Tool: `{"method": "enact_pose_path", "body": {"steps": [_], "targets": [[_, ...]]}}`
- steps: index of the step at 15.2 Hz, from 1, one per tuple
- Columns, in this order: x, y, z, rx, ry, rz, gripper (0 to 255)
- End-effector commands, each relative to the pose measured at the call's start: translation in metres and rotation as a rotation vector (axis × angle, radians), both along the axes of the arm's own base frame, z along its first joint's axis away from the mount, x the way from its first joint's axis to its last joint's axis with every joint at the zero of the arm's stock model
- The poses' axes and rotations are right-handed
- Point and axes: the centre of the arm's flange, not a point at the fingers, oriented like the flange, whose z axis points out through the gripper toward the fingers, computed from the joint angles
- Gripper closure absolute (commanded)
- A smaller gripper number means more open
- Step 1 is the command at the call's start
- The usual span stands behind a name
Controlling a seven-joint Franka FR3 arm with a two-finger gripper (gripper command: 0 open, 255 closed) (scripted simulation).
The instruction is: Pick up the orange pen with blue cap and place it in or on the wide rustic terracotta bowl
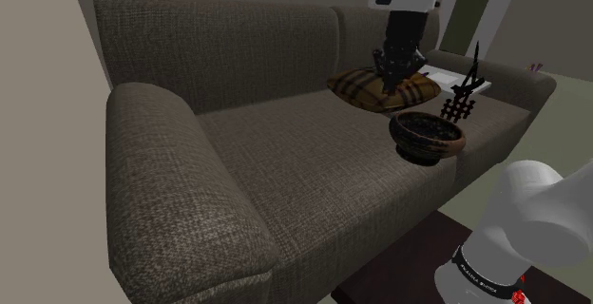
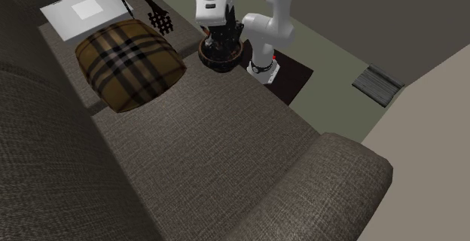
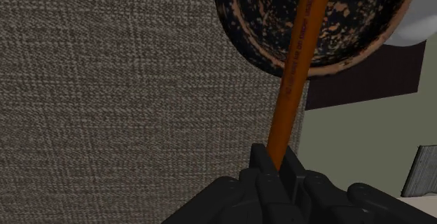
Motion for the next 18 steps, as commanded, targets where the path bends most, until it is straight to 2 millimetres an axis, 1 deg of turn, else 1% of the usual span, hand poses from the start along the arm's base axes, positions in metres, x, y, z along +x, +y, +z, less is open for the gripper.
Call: {"method": "enact_pose_path", "body": {"steps": [1, 4, 5, 18], "targets": [[-0.022, -0.016, 0.0, 0.0, 0.0, 0.001, 255], [-0.054, -0.039, 0.001, 0.0, 0.0, 0.001, 255], [-0.07, -0.051, 0.002, 0.0, 0.0, 0.001, 255], [-0.07, -0.051, -0.067, 0.0, 0.0, 0.001, 255]]}}
